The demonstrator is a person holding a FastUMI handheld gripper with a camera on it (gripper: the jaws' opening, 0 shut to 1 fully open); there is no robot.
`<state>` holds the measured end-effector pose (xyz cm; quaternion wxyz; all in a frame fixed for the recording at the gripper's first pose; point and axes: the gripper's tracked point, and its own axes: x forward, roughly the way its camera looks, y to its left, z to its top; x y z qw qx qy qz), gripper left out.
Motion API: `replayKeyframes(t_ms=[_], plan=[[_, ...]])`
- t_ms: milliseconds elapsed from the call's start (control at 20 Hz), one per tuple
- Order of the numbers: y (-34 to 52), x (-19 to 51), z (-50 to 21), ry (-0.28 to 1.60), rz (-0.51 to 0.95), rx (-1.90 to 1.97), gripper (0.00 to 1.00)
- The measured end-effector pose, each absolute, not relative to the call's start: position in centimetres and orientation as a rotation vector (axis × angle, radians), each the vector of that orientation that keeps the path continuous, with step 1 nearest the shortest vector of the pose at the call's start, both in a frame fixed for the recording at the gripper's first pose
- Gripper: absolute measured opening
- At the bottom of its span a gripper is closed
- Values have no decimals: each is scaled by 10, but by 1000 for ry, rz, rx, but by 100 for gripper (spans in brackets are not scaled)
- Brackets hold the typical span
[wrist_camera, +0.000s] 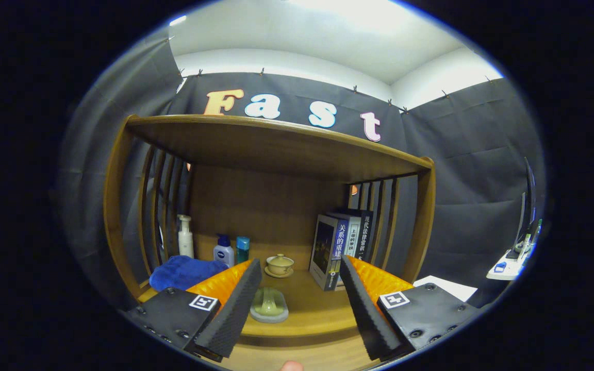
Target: Pull open the drawer, take out the items inside it, and place them on the countertop above the cabinet.
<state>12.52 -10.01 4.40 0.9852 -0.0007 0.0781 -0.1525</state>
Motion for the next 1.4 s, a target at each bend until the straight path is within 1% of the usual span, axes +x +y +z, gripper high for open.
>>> replayKeyframes(t_ms=[200, 500, 750, 950, 1100, 1400], plan=[[-94, 94, 39, 163, -306, -23, 98], [-78, 55, 9, 177, -306, -36, 98], [-60, 32, -14, 153, -263, -19, 98], [-56, 12, -38, 183, -263, -5, 98], [-58, -4, -67, 247, -284, 2, 98], [-47, -24, -109, 294, -261, 48, 98]])
